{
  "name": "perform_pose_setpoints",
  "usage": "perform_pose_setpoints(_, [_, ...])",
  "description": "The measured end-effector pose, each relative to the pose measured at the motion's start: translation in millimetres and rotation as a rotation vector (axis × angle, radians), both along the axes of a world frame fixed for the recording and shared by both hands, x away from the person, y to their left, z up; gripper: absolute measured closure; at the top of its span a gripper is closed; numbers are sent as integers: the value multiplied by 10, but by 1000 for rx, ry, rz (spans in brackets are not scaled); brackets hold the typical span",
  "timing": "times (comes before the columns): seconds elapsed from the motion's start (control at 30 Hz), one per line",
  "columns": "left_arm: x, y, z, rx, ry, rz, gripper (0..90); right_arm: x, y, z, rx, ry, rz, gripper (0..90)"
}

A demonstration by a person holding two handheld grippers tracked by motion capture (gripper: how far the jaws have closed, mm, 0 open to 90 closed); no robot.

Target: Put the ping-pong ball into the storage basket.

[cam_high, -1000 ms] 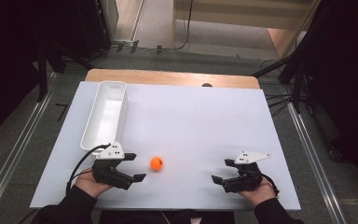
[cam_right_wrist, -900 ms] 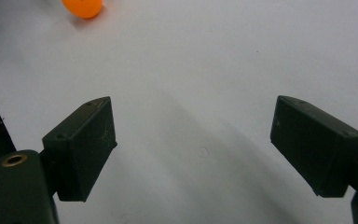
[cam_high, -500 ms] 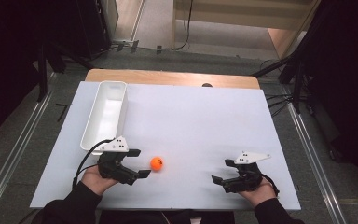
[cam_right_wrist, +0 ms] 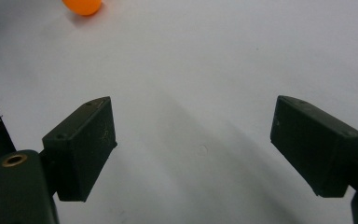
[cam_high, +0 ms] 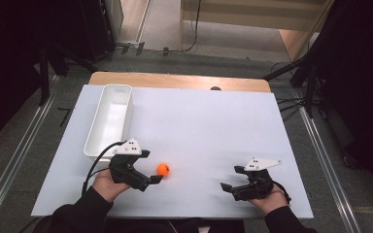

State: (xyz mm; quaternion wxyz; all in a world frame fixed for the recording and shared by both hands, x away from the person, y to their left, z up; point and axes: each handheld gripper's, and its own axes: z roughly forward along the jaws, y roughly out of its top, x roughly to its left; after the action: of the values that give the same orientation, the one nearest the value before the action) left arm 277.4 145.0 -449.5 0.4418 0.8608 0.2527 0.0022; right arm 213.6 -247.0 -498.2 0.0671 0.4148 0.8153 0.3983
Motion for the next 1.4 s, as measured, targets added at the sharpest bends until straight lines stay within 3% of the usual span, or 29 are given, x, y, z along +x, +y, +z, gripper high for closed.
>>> perform_pose_setpoints(0.3, [43,-66,4,5,-25,28,0,2,-3,-3,-3,2,3,126])
perform_pose_setpoints(0.53, [84,-118,4,-14,-35,57,0,5,-1,-8,-9,-2,5,126])
perform_pose_setpoints(0.9, [117,-270,-16,15,-85,64,0,-2,-3,-2,-6,-4,1,126])
perform_pose_setpoints(1.0, [132,-308,-19,2,-79,72,0,-3,-7,-2,-10,-1,-1,126])
perform_pose_setpoints(1.4, [146,-308,-70,10,-85,73,0,-9,-7,-3,-9,-4,2,126])
